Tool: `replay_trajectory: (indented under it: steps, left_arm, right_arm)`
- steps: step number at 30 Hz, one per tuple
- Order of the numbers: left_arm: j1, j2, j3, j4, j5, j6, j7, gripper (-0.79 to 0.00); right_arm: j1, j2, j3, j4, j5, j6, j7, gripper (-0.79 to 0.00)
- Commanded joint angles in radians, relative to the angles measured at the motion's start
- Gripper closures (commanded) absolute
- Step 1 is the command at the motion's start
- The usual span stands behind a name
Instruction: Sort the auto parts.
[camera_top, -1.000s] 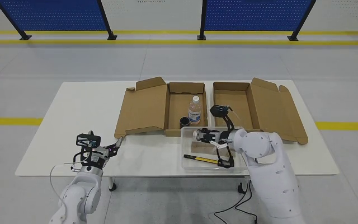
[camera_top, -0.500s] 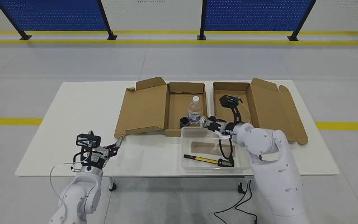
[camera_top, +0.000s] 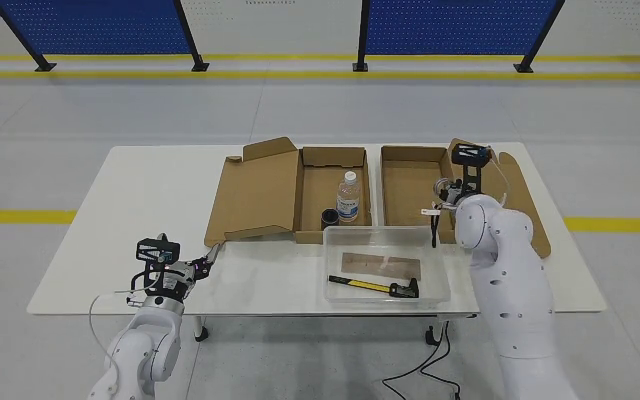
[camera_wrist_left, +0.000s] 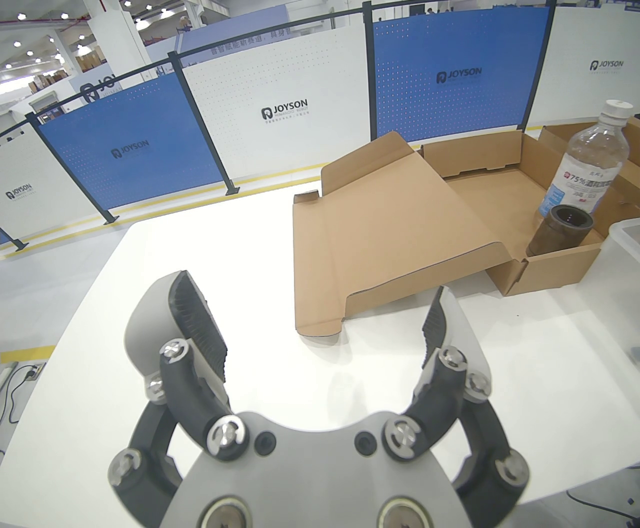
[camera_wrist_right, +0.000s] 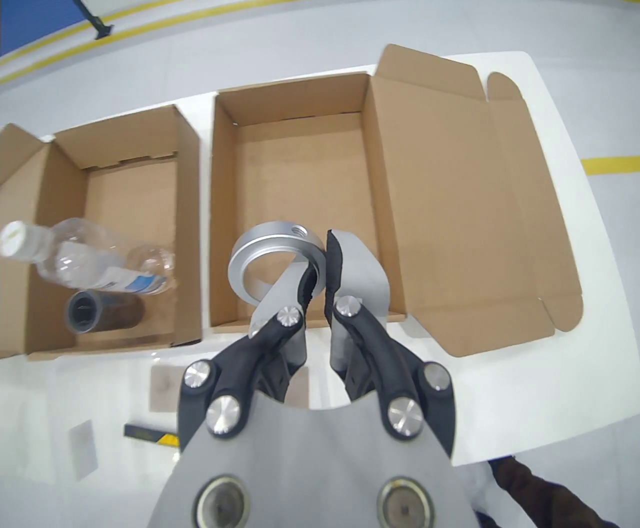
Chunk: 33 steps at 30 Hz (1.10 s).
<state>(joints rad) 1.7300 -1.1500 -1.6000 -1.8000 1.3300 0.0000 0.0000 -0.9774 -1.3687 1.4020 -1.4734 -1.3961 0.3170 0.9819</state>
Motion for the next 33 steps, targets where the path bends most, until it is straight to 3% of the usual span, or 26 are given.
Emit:
replay_trajectory:
  steps: [1,5,14,20,26,28,33]
  left_arm:
    - [0.000,0.000,0.000,0.000,0.000,0.000,0.000,-0.785]
    - [0.000,0.000,0.000,0.000,0.000,0.000,0.000,-0.785]
    - [0.000,0.000,0.000,0.000,0.000,0.000,0.000,-0.785]
    - [0.000,0.000,0.000,0.000,0.000,0.000,0.000,-0.785]
    - [0.000,0.000,0.000,0.000,0.000,0.000,0.000,-0.785]
    - [0.000,0.000,0.000,0.000,0.000,0.000,0.000,-0.785]
    - [0.000,0.000,0.000,0.000,0.000,0.000,0.000,-0.785]
  right_arm:
    - [0.038,-0.002,-0.003,0.111,-0.006,0.002,-0.014,0.000]
    - [0.110,-0.007,-0.026,0.304,-0.017,-0.005,-0.033,0.000]
    - [0.216,-0.024,-0.075,0.558,0.008,-0.061,-0.061,0.000]
    - [0.257,-0.035,-0.100,0.648,0.034,-0.083,-0.085,-0.151]
    - [0.264,-0.040,-0.110,0.653,0.050,-0.098,-0.087,-0.265]
    - [0.262,-0.039,-0.111,0.632,0.053,-0.115,-0.092,-0.265]
    - [0.200,-0.034,-0.117,0.409,0.030,-0.141,-0.072,-0.271]
